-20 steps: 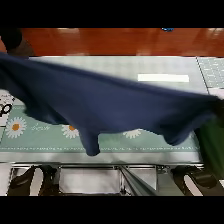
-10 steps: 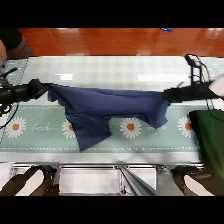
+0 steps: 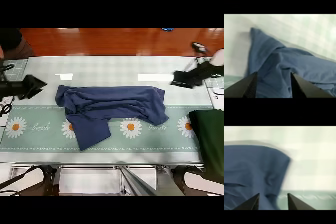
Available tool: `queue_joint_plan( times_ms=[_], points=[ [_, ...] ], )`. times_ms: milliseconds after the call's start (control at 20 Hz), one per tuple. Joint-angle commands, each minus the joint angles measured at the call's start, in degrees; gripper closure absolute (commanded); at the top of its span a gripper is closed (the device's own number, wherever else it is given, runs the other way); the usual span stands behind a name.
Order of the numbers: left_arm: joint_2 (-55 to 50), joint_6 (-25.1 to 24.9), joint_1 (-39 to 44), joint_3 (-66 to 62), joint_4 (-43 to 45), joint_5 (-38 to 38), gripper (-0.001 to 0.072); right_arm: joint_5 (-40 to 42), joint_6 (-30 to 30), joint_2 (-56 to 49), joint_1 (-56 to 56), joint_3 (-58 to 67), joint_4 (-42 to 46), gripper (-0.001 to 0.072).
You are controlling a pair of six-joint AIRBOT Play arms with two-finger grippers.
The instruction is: Fold the shirts.
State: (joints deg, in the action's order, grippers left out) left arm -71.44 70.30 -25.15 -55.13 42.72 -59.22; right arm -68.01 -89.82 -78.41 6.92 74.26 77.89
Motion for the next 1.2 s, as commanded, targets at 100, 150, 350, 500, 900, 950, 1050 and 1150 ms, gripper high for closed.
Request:
queue_joint_plan(
  times_ms=[100,150,350,500,900,950,1050,1150],
  points=[
    [6.5,-1.4,-6.3,17.4,-1.3,-7.0,0.0201,7.3,4.4,13.5,17.4,-26.6,-13.1,0.0302],
    [6.4,-3.8,-5.3,21.7,-4.1,-6.4,0.0201,9.4,8.0,15.7,19.6,-32.8,-18.1,0.0302],
    [4.7,-4.3,-1.2,27.5,-8.5,0.6,0.0201,8.2,16.1,18.5,23.0,-41.6,-25.1,0.0302],
    [2.1,-4.3,2.6,27.0,-8.5,3.6,0.0202,7.6,17.0,18.5,23.0,-41.6,-25.0,0.0302],
    [-6.8,-4.3,11.1,21.8,-8.3,5.9,0.0344,7.6,17.1,18.5,23.0,-41.6,-25.0,0.0302],
    [-6.8,-4.3,11.0,21.1,-7.9,5.4,0.0656,7.2,17.1,18.5,23.0,-41.6,-25.0,0.0302],
    [-6.8,-4.3,10.7,19.7,-6.7,3.7,0.0688,7.0,17.0,18.5,23.0,-41.6,-24.3,0.0302],
    [-6.8,-4.3,10.4,18.5,-5.3,1.9,0.0688,6.4,16.9,18.5,23.0,-41.6,-23.7,0.0302]
  ],
)
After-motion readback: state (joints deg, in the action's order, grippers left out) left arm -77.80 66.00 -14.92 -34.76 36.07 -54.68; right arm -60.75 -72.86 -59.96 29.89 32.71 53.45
